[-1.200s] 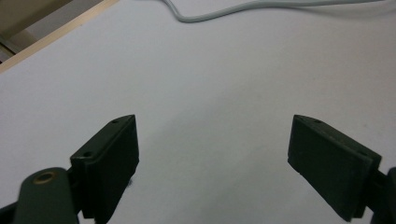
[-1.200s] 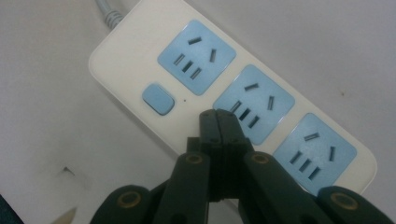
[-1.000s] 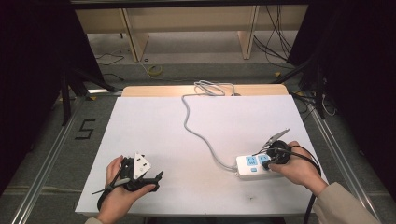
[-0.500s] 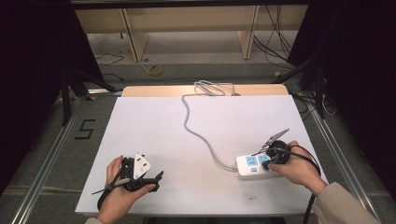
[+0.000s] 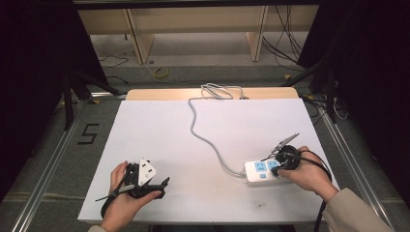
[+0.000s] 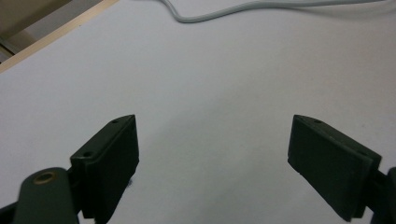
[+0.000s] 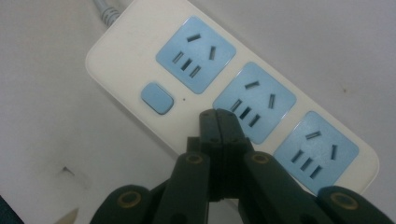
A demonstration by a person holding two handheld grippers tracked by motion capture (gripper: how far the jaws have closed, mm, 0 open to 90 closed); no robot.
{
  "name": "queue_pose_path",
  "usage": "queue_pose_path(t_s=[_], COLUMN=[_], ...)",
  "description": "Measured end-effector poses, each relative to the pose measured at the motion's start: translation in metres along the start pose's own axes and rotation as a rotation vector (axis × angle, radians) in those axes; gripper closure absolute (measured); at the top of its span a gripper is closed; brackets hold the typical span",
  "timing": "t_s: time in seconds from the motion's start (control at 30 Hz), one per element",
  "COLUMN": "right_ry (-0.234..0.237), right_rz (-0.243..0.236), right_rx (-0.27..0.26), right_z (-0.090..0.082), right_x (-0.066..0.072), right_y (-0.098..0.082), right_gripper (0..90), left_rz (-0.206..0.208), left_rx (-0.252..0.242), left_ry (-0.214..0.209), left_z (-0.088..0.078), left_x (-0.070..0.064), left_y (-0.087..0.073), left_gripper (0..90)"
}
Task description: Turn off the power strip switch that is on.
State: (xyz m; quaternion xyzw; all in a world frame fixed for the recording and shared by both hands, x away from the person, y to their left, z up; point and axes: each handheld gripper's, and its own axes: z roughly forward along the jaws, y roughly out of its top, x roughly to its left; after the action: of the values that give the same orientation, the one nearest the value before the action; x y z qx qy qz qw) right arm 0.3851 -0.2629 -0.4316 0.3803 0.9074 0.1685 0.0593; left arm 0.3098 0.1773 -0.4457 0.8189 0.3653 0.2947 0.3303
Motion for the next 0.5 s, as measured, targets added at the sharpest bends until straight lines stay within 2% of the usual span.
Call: queue_pose_path(t_s=[0.5], right_ry=[-0.001], right_rz=[-0.004], right_rx=[-0.005], right_z=[0.0001], right_x=[0.0002], right_y=[-0.0004], right_gripper=[90.0], left_rz=[-0.001], left_rx=[0.0], left_ry=[-0.001], left_z=[0.0001], left_x=[-0.0001], left_y=[0.0], left_gripper=[16.0])
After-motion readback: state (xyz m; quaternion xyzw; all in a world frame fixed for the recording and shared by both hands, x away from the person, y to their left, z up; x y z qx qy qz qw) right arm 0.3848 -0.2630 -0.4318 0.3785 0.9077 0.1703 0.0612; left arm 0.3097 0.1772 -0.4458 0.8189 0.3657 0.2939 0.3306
